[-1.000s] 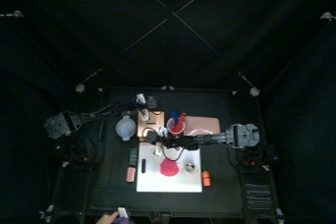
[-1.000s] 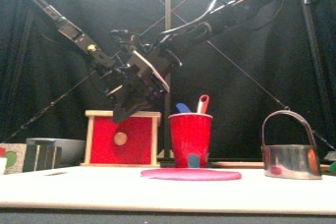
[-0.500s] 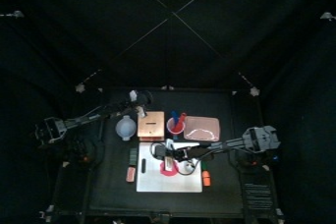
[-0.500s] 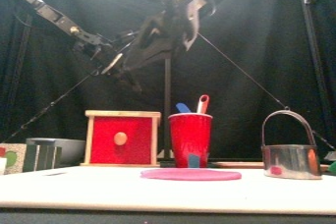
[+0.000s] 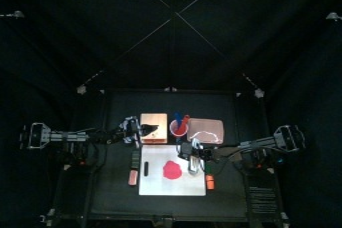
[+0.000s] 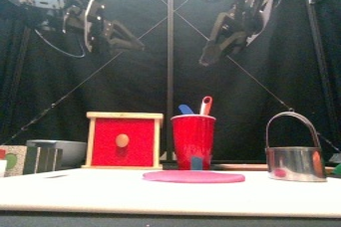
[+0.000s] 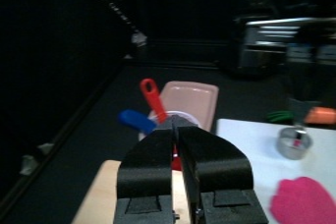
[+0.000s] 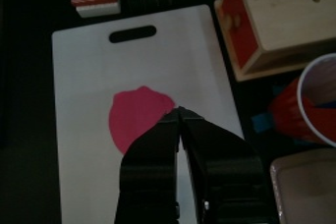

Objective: Get the cutter from the drawer then cut the dough then place the extra dough in the bowl
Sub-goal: Cut the dough

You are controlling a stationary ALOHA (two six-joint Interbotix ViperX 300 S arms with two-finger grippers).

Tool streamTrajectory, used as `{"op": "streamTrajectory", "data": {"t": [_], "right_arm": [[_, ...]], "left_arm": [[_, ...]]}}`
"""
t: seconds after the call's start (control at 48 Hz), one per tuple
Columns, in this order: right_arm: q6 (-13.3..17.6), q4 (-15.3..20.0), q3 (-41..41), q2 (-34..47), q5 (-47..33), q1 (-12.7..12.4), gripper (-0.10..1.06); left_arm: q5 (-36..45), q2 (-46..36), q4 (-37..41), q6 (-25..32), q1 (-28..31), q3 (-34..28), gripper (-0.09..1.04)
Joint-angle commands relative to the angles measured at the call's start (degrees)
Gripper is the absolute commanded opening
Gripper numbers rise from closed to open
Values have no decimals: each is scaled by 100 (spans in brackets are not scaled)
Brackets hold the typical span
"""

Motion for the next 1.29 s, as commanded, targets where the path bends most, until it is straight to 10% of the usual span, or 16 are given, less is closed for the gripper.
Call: {"op": "streamTrajectory", "data": {"t": [0.021, 0.312, 0.75, 1.292], "right_arm": [[0, -53, 149, -264, -308, 53, 20], [53, 149, 738, -580, -659, 158, 28], [53, 1547, 448, -659, 1107, 325, 86], [35, 1854, 308, -193, 1600, 483, 87]], "left_arm": [[-694, -44, -9, 26, -527, 141, 39], [-1951, 316, 70, -9, -1433, 747, 40], [-1960, 1477, -114, -343, -1723, 369, 40], [-2013, 1723, -255, -519, -1723, 281, 40]]}}
